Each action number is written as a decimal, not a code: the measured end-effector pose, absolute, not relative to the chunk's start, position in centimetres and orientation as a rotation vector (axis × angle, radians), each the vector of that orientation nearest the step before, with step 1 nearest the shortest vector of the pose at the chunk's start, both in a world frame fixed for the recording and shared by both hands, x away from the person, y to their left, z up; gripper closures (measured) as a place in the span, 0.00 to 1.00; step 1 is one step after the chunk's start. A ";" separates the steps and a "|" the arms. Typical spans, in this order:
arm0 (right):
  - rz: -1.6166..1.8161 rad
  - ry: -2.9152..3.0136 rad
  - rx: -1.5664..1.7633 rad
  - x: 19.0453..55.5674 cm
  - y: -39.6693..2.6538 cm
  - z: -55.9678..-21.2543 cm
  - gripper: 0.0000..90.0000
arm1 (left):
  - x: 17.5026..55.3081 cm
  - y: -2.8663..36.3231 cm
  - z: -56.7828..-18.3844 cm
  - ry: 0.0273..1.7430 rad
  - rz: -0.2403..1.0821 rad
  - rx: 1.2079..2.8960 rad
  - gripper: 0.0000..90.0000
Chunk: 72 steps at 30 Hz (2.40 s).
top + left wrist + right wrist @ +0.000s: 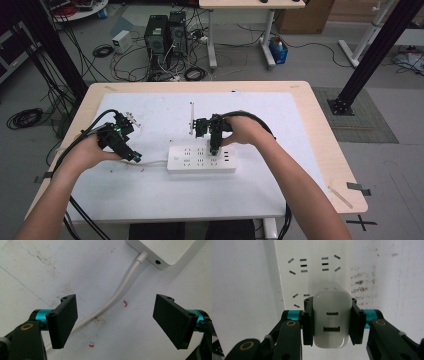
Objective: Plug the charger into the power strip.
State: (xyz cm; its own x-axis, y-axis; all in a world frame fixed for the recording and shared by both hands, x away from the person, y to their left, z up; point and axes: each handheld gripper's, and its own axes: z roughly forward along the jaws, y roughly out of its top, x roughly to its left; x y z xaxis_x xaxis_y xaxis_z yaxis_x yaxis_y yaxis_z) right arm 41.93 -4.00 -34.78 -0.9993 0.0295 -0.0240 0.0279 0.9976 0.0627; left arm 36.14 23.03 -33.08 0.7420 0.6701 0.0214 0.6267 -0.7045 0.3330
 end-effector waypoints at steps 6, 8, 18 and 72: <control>0.083 3.100 -0.057 41.8 -3.9 -34.9 0.70 | 36.2 22.6 -33.4 0.985 0.188 2.651 0.22; 0.083 3.098 -0.077 41.8 -3.8 -35.0 0.70 | 36.2 22.4 -33.5 0.978 0.183 2.655 0.22; 0.030 3.097 -0.104 41.7 -3.6 -35.8 0.70 | 36.5 22.2 -34.0 0.981 0.164 2.647 0.22; 0.536 2.401 1.770 39.7 -28.2 -30.2 0.21 | 39.1 20.3 -31.3 0.936 0.321 2.637 0.20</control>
State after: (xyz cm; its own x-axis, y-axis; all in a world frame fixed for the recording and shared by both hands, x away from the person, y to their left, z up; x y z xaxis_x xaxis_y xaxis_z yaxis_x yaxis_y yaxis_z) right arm 39.65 -28.17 -30.25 -0.3138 0.9421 0.1180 0.9029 0.2577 0.3441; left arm 39.07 20.28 -31.29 0.7597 0.6424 0.1014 0.5695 -0.7324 0.3732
